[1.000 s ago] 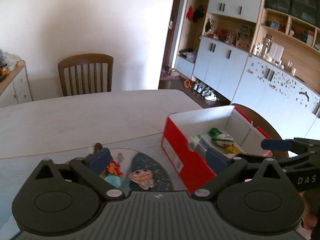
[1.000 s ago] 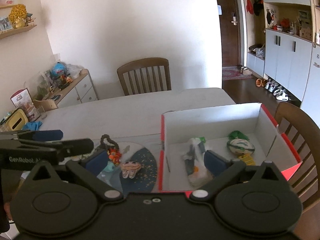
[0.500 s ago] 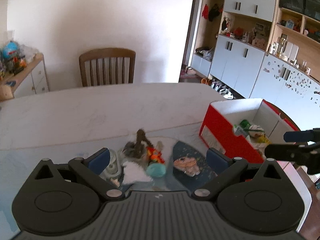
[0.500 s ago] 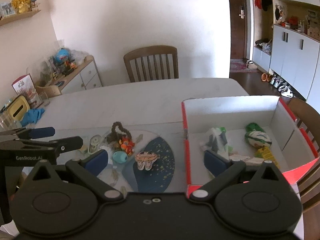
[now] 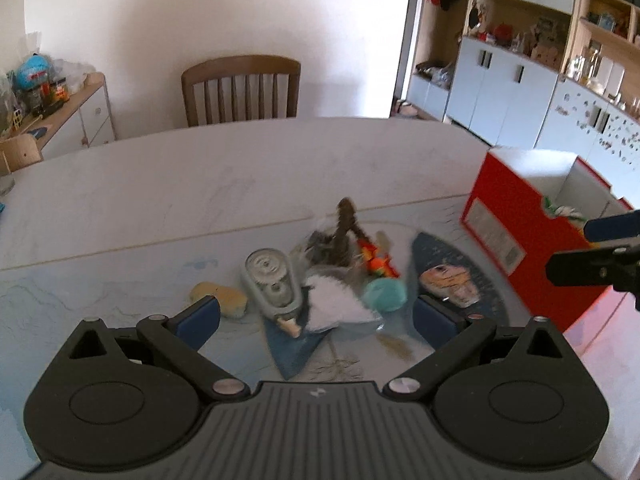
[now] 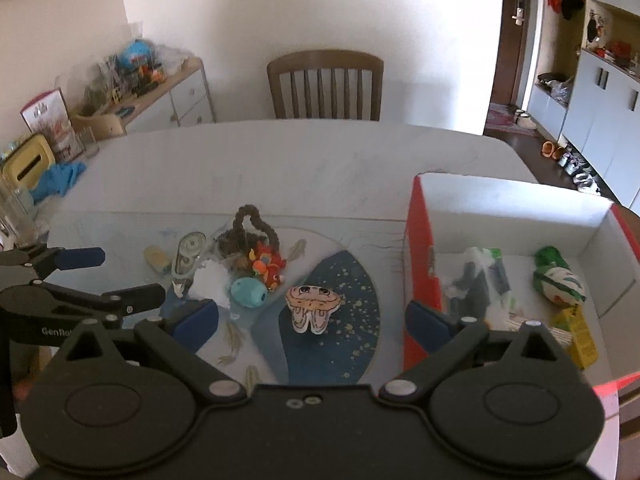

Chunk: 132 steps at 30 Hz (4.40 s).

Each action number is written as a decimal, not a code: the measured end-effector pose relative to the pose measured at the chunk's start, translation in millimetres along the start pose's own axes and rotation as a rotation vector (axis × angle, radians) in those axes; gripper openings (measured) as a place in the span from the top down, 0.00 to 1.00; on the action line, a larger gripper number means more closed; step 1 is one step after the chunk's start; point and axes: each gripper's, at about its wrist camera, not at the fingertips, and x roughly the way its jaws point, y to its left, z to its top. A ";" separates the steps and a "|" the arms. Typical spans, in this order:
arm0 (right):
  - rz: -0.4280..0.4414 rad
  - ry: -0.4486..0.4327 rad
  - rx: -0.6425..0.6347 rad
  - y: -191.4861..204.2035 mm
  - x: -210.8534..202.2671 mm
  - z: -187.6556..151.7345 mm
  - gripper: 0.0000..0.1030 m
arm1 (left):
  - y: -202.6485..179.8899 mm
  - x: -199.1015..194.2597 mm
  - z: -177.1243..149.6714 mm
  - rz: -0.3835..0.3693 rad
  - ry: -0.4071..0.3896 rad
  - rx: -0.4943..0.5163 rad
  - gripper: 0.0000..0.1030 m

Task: Organize objects
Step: 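Withdraw both grippers from the red box back toward the mat, then grasp the yellow sponge with the left gripper while the right gripper grasps the cartoon-face plush, then carry the yellow sponge and cartoon-face plush into the red box and release both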

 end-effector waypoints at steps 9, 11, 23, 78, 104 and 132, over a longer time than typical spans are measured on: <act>0.006 0.083 -0.031 5.4 36.9 3.5 0.08 | 48.2 37.7 -3.1 0.140 0.053 -0.065 0.00; 0.009 0.099 -0.040 6.3 43.7 3.4 0.10 | 57.0 45.4 -3.6 0.165 0.069 -0.066 0.00; -0.007 0.168 -0.048 4.0 84.9 5.5 0.25 | 77.3 71.2 -7.5 0.141 0.086 -0.008 0.01; 0.071 0.023 0.091 -17.5 -12.4 1.6 0.70 | -10.0 -29.2 15.0 -0.055 0.013 0.060 0.50; 0.002 -0.094 0.191 -132.4 -81.2 -25.7 0.70 | -173.5 -40.1 45.4 -0.201 -0.042 0.235 0.50; 0.011 0.013 0.100 -242.1 -27.2 -19.1 0.69 | -302.1 65.9 87.8 -0.134 0.058 0.338 0.50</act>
